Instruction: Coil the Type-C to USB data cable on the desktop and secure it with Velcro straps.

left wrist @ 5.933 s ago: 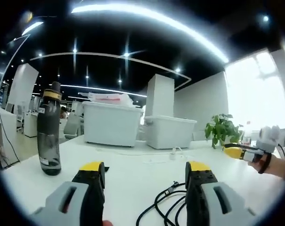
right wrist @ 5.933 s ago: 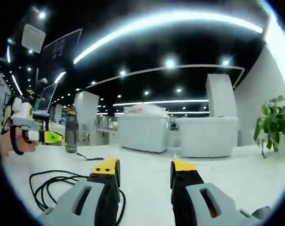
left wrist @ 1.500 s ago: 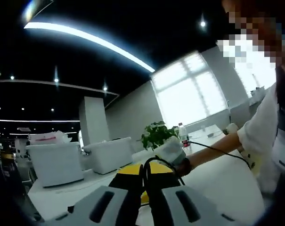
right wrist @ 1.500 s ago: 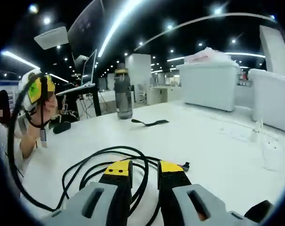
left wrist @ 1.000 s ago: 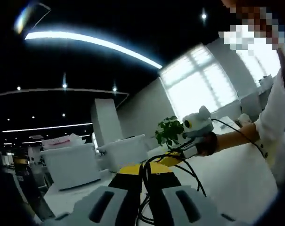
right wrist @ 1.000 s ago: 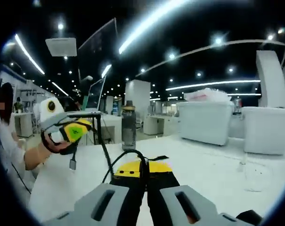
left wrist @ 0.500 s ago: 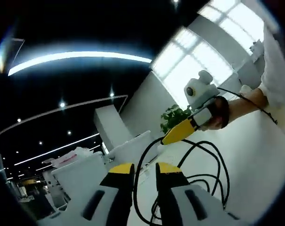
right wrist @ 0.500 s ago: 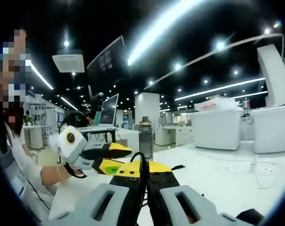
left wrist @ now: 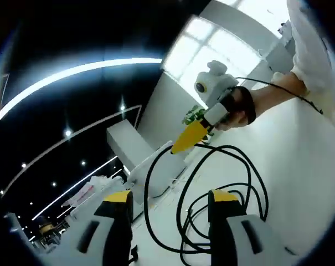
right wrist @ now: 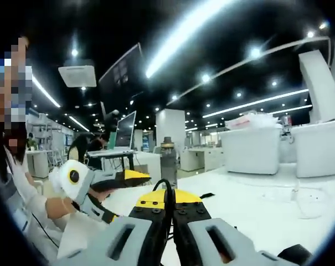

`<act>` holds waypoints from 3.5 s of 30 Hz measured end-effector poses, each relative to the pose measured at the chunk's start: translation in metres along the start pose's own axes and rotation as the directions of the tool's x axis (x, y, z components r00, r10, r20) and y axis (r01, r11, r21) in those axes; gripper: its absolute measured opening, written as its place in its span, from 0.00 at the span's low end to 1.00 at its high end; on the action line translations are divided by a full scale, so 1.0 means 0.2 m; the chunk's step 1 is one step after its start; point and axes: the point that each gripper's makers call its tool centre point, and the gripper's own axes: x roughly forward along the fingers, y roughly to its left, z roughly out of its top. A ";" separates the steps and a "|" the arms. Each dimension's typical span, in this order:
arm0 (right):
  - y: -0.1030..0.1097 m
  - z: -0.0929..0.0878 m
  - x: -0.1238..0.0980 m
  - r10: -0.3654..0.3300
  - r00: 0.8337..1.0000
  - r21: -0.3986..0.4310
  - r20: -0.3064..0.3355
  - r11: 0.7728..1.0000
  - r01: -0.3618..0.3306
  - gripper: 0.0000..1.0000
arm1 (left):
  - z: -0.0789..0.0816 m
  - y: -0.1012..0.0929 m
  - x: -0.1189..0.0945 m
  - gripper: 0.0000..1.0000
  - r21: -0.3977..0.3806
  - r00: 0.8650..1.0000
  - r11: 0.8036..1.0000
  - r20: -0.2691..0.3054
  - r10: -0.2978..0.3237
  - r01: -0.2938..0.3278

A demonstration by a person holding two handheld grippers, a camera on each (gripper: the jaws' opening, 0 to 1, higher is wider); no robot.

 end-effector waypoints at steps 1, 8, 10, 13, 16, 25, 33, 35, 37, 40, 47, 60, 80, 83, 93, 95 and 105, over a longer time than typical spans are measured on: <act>0.00 0.00 0.00 0.003 1.000 0.003 0.001 1.000 -0.003 0.02 | 0.01 0.02 0.01 0.33 0.054 0.999 0.998 0.001 0.033 -0.033; 0.01 -0.01 -0.01 0.007 1.000 0.005 -0.012 1.000 -0.007 0.02 | 0.04 0.08 0.03 0.17 0.216 0.991 0.967 0.013 0.133 -0.133; 0.02 -0.02 -0.02 0.022 1.000 0.013 -0.015 1.000 -0.022 0.02 | 0.04 0.09 0.03 0.18 0.216 0.991 0.967 0.009 0.135 -0.133; 0.06 -0.02 -0.02 0.047 0.999 0.008 -0.018 0.999 -0.047 0.02 | 0.03 0.12 0.03 0.24 0.198 0.990 0.970 0.003 0.142 -0.140; 0.13 -0.02 -0.02 0.108 0.994 0.013 -0.027 0.994 -0.107 0.02 | 0.03 0.12 0.04 0.25 0.163 0.994 0.981 0.001 0.105 -0.104; 0.10 0.10 -0.04 0.086 0.991 0.108 0.100 0.989 -0.097 0.07 | 0.07 0.13 0.03 0.05 0.192 0.998 0.980 -0.012 0.060 -0.057; -0.30 -0.19 -0.06 -0.156 0.983 0.078 -0.097 0.983 0.164 0.19 | 0.07 0.17 -0.01 0.05 0.214 0.997 0.975 -0.035 0.071 -0.062; -0.27 -0.32 -0.01 -0.120 0.978 0.114 -0.169 0.984 0.141 0.29 | 0.09 0.17 -0.02 0.05 0.217 0.997 0.974 -0.025 0.075 -0.068; -0.29 -0.43 0.02 -0.123 0.965 0.126 -0.230 0.980 0.154 0.29 | 0.11 0.18 -0.03 0.05 0.225 0.996 0.971 -0.020 0.082 -0.075; -0.29 -0.55 0.08 -0.112 0.945 0.117 -0.309 0.981 0.154 0.24 | 0.15 0.18 -0.04 0.05 0.232 0.996 0.969 -0.009 0.084 -0.080; -0.18 -0.39 0.12 -0.045 0.975 0.074 -0.217 0.995 0.063 0.02 | 0.09 0.15 -0.05 0.05 0.165 0.998 0.986 -0.046 0.039 -0.031; 0.17 -0.02 0.04 0.149 0.986 -0.049 -0.076 0.987 -0.153 0.02 | 0.05 0.19 -0.01 0.17 0.206 0.993 0.973 -0.038 0.113 -0.103; -0.22 -0.23 -0.01 -0.091 0.989 0.069 -0.116 0.993 0.099 0.12 | 0.07 0.27 -0.06 0.05 0.222 0.990 0.967 -0.046 0.136 -0.123; -0.29 -0.44 0.04 -0.104 0.968 0.086 -0.227 0.988 0.126 0.21 | 0.11 0.28 -0.06 0.05 0.228 0.990 0.965 -0.030 0.138 -0.128; -0.23 -0.72 0.30 -0.065 0.919 0.001 -0.389 0.997 0.072 0.22 | 0.20 0.30 -0.07 0.05 0.271 0.990 0.953 0.002 0.141 -0.136; -0.24 -0.75 0.34 -0.072 0.912 -0.003 -0.405 0.997 0.077 0.22 | 0.22 0.30 -0.07 0.05 0.277 0.990 0.950 0.011 0.143 -0.140; -0.28 -0.50 0.27 -0.126 0.942 -0.044 -0.310 0.992 0.118 0.02 | 0.11 0.28 -0.15 0.05 0.148 0.989 0.985 -0.105 0.107 -0.091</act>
